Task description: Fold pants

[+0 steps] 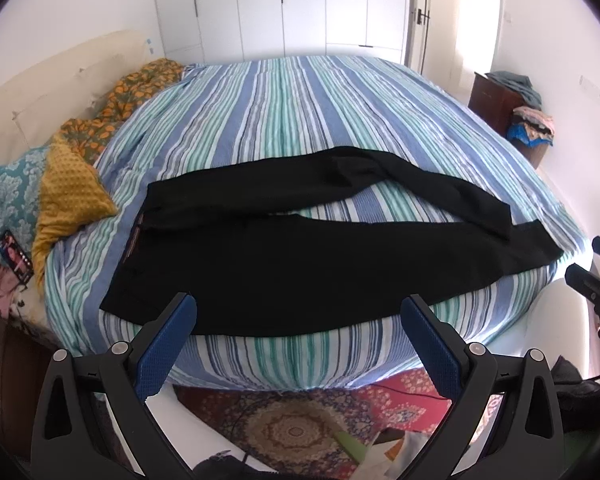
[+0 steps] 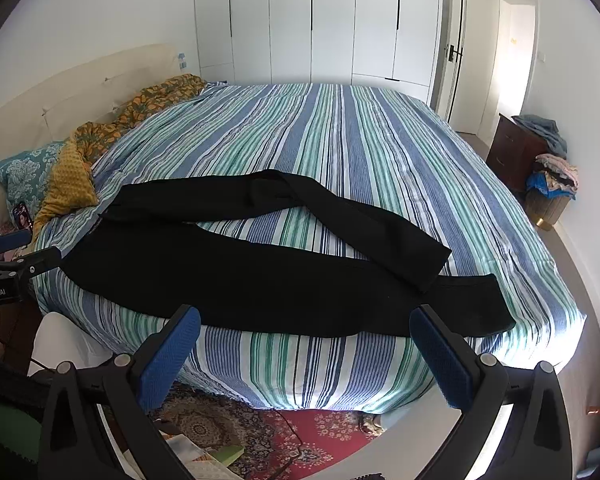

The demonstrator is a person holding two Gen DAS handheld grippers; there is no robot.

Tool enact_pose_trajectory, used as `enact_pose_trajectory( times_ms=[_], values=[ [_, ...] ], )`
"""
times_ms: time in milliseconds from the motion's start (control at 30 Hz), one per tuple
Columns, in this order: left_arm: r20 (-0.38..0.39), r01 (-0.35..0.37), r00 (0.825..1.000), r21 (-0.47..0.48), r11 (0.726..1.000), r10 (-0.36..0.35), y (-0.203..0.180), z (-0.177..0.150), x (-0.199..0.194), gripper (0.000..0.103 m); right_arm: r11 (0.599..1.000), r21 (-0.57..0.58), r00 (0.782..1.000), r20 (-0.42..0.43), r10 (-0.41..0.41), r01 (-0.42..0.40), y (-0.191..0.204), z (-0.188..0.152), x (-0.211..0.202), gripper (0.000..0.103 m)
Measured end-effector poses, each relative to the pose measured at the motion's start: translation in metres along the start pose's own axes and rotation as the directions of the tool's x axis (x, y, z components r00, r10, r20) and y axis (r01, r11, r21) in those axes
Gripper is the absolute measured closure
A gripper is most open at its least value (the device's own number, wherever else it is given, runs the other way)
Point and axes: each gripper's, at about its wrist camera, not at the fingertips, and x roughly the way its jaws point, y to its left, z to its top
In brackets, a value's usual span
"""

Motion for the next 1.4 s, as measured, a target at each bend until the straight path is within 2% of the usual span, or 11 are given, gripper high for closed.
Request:
enact_pose_trajectory(
  times_ms=[267,433,567,700,1400],
  values=[
    [-0.013,0.041,0.999,-0.056,0.998,-0.041,0.0097,-0.0010,0.0018,0.001,1.000,-0.003,1.000,-0.001,-0.006,0.006,0.0026,-0.0002,0.0011,0.000],
    [-0.033,0.065,0.997,-0.036,0.997,-0.066,0.0036,-0.0020,0.0024,0.001,1.000,0.018,1.000,0.001,-0.003,0.003,0.0004,-0.0013,0.0012,0.000],
    [-0.028,0.049,0.998,-0.042,0.998,-0.051,0.0042,-0.0009,0.0002,0.001,1.000,0.018,1.000,0.006,-0.003,0.002,-0.0005,-0.0015,-0.0001,0.000],
    [-0.027,0.067,0.997,-0.062,0.996,-0.068,0.0078,-0.0012,0.0004,0.001,1.000,0.016,1.000,0.000,-0.001,0.001,0.0006,-0.0026,0.0003,0.000],
    [0.007,0.082,0.997,-0.032,0.996,-0.082,0.0002,-0.0004,-0.0063,0.001,1.000,0.013,1.000,-0.015,-0.005,0.005,0.0029,-0.0051,0.0003,0.000]
  ],
)
